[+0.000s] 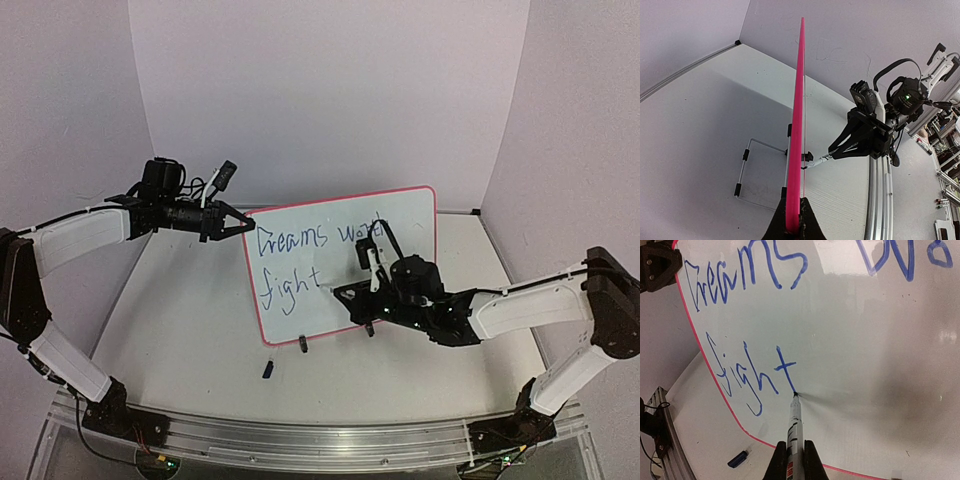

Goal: Write a sentence on the whiteboard

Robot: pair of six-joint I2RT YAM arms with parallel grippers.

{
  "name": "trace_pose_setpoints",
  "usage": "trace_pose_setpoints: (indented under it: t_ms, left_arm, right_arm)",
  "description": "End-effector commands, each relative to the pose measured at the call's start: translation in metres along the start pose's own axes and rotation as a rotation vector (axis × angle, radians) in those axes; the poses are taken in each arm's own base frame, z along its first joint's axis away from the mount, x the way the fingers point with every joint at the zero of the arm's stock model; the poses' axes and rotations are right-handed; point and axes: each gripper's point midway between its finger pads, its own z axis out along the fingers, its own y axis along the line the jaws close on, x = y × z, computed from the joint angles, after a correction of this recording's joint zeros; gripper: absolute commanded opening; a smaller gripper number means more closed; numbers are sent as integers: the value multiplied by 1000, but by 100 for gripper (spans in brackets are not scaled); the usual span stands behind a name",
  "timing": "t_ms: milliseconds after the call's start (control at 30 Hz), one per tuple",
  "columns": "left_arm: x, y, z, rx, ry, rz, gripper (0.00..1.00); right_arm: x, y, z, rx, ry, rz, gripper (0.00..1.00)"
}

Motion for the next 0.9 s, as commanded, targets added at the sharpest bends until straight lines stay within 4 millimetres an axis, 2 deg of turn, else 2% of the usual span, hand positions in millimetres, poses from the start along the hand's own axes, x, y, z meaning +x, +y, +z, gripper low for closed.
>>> trace_pose_setpoints:
  t_ms: [0, 267, 400, 867]
  left_arm:
    - [37, 2, 13, -4, 109, -8, 0]
    - [36, 2, 13, -4, 108, -6, 0]
    - [37, 2, 13, -6, 108, -5, 0]
    - [37, 2, 14, -3, 109, -6, 0]
  right_arm:
    - [-3, -3, -1, 6, -16, 24, 0]
    - [-40, 1, -14, 37, -106, -27, 0]
    - [-51, 7, -20, 19, -133, -36, 0]
    - [-39, -4, -9, 70, -107, -51, 0]
